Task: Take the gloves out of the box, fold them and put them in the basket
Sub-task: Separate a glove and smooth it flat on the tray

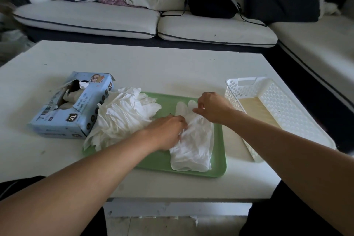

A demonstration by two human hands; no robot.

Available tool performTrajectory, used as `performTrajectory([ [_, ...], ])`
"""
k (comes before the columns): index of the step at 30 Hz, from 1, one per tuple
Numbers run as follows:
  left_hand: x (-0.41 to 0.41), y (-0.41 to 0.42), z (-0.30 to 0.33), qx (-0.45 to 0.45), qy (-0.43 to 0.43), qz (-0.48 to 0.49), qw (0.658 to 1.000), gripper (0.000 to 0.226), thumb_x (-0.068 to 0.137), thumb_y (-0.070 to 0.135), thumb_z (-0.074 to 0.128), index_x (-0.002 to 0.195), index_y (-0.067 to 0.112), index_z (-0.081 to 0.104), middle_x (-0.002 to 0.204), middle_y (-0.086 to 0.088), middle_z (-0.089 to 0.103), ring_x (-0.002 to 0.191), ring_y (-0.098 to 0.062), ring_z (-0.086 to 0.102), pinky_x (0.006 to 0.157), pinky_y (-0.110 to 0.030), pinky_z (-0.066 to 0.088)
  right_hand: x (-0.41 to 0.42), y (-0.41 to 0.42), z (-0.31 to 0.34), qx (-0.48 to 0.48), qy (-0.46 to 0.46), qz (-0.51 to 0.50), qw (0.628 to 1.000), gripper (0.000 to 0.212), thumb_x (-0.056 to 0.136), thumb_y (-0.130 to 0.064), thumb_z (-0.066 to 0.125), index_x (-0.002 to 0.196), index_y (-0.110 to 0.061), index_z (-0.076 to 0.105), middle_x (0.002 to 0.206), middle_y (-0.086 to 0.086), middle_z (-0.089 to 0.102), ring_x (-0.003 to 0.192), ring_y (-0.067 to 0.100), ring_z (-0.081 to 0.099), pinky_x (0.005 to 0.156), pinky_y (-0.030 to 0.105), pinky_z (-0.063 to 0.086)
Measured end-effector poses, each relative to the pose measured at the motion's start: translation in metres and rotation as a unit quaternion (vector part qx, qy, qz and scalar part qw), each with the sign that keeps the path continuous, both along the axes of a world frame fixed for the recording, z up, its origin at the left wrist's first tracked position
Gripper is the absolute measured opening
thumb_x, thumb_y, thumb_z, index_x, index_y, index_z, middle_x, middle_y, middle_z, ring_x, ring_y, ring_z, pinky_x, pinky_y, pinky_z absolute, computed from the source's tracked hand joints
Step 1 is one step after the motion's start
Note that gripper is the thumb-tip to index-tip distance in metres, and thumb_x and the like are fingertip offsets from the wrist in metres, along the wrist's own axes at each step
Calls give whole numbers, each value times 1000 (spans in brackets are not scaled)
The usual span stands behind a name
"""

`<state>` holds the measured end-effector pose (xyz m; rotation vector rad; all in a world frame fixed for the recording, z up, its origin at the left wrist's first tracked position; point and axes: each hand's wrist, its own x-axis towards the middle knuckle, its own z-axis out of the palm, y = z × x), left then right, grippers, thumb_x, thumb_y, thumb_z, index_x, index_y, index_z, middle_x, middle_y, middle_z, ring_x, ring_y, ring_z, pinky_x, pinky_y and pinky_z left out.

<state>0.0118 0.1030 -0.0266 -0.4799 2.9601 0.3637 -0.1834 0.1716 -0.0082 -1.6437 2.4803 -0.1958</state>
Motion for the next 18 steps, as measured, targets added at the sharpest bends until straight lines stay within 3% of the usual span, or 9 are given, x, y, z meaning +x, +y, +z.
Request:
performTrajectory([
  [3, 1, -4, -2, 8, 1, 6, 1000, 42, 100, 20, 57, 142, 24, 57, 148, 5, 48, 129, -25, 52, 103, -44, 47, -5, -3, 0, 3, -36, -57, 998, 51, 90, -52, 65, 63, -8, 64, 64, 4, 60, 65, 24, 61, 61, 33, 54],
  [5, 1, -6, -3, 15, 6, 7, 1000, 42, 99, 22, 59, 141, 25, 57, 149, 7, 47, 130, -25, 52, 103, -44, 47, -4, -5, -4, -12, -92, -94, 991, 52, 85, -52, 72, 65, -4, 68, 57, 5, 59, 58, 21, 59, 55, 29, 49],
  [9, -1, -6, -5, 22, 8, 4, 1000, 42, 97, 16, 61, 138, 24, 58, 147, 9, 51, 129, -26, 53, 99, -45, 49, 3, -13, -11, -54, -182, -154, 970, 34, 72, -38, 88, 73, -6, 77, 62, 3, 69, 54, 13, 60, 49, 21, 47],
  [12, 0, -4, -5, 14, 2, -2, 1000, 44, 99, 12, 58, 142, 23, 55, 148, 7, 50, 132, -27, 50, 102, -47, 48, 7, -16, -10, -72, -232, -162, 956, 15, 72, -22, 89, 77, -13, 79, 67, -2, 69, 56, 6, 59, 39, 10, 38],
  [14, 1, -4, -5, 9, -12, -2, 1000, 48, 102, 15, 54, 149, 24, 47, 156, 6, 42, 140, -24, 41, 108, -46, 43, 4, -18, -9, -88, -235, -156, 955, 11, 74, -19, 87, 78, -14, 77, 69, -5, 67, 62, 9, 61, 42, 11, 39],
  [18, 3, -4, -6, -7, -13, -6, 1000, 48, 104, 21, 50, 151, 25, 43, 158, 3, 35, 142, -23, 34, 110, -46, 42, -3, -16, -8, -76, -159, -126, 976, 21, 78, -24, 84, 90, -20, 68, 81, -5, 62, 76, 16, 61, 65, 23, 45],
])
